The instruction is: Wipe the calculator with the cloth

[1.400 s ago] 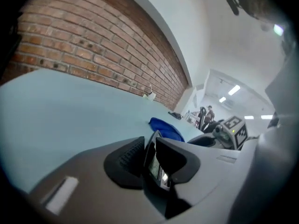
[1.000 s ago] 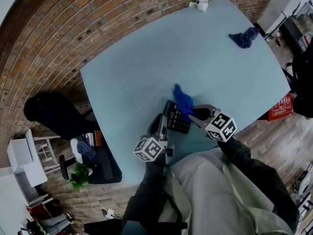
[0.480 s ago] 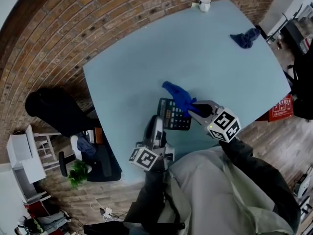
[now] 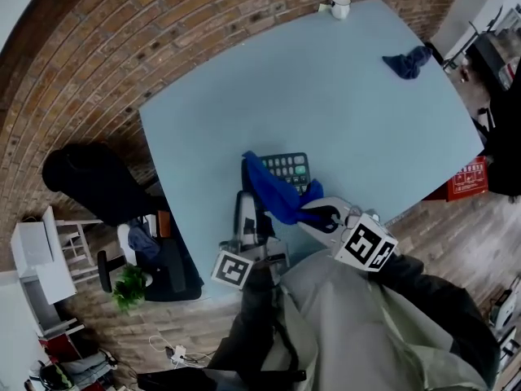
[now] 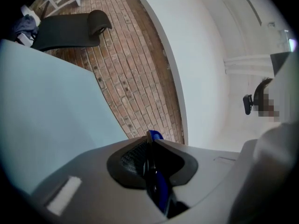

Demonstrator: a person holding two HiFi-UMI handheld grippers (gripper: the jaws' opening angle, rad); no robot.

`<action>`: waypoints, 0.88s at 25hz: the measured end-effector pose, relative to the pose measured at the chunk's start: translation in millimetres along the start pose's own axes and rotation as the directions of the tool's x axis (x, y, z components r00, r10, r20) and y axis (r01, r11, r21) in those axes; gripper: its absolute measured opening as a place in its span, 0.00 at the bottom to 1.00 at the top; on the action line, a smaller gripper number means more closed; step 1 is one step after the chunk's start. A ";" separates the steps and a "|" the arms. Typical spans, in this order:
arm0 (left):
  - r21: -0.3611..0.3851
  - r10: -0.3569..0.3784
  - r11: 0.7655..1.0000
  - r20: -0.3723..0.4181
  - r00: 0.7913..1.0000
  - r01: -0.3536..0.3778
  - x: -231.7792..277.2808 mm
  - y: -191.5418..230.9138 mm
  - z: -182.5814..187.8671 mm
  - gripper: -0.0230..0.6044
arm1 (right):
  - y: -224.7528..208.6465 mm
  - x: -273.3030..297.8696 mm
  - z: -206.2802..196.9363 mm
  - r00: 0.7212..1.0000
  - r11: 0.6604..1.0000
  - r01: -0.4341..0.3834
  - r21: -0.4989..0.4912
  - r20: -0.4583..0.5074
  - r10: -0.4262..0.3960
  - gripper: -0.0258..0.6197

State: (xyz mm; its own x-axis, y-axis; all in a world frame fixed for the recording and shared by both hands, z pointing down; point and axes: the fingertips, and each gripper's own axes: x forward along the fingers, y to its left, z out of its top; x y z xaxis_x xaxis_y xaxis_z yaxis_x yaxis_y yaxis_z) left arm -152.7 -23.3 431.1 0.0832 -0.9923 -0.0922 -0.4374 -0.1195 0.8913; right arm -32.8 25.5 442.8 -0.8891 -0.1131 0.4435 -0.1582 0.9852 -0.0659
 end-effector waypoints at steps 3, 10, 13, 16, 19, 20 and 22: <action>-0.040 -0.031 0.999 0.022 0.999 0.032 -3.0 -2.2 11.4 0.11 | -44.0 -35.8 0.8 0.972 0.975 0.216 0.051 0.080 -0.219 0.15; -0.047 -0.142 0.989 -0.012 0.990 0.142 0.2 -26.6 4.3 0.11 | 3.5 -18.4 36.9 0.994 0.999 0.039 -0.017 0.102 -0.037 0.15; -0.039 -0.173 0.984 -0.019 0.985 0.172 -2.5 -32.3 7.5 0.11 | -3.1 -23.2 42.3 0.983 0.999 0.049 0.022 0.174 -0.052 0.15; -0.058 -0.184 0.981 -0.015 0.983 0.183 -8.1 -31.9 10.6 0.11 | -54.2 -53.8 33.7 0.952 0.966 0.192 0.170 0.207 -0.226 0.15; -0.096 -0.204 0.974 -0.006 0.979 0.203 -12.1 -34.5 10.3 0.11 | -101.4 -87.0 30.2 0.882 0.907 0.273 0.320 0.293 -0.369 0.15; -0.105 -0.213 0.972 -0.009 0.977 0.211 -12.6 -37.2 7.5 0.11 | -113.5 -96.3 30.0 0.846 0.879 0.295 0.375 0.324 -0.423 0.15; -0.119 -0.231 0.967 -0.024 0.973 0.227 -12.5 -43.4 -0.7 0.11 | -128.0 -105.9 28.9 0.785 0.829 0.318 0.460 0.364 -0.502 0.15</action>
State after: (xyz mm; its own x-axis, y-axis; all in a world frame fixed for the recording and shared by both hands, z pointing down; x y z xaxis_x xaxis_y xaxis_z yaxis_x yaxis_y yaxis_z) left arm -134.1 -5.7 393.9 0.2033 -0.9366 -0.2855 -0.2973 -0.3368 0.8934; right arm 69.1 -92.4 378.5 -0.7745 -0.6301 0.0560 -0.6110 0.7221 -0.3246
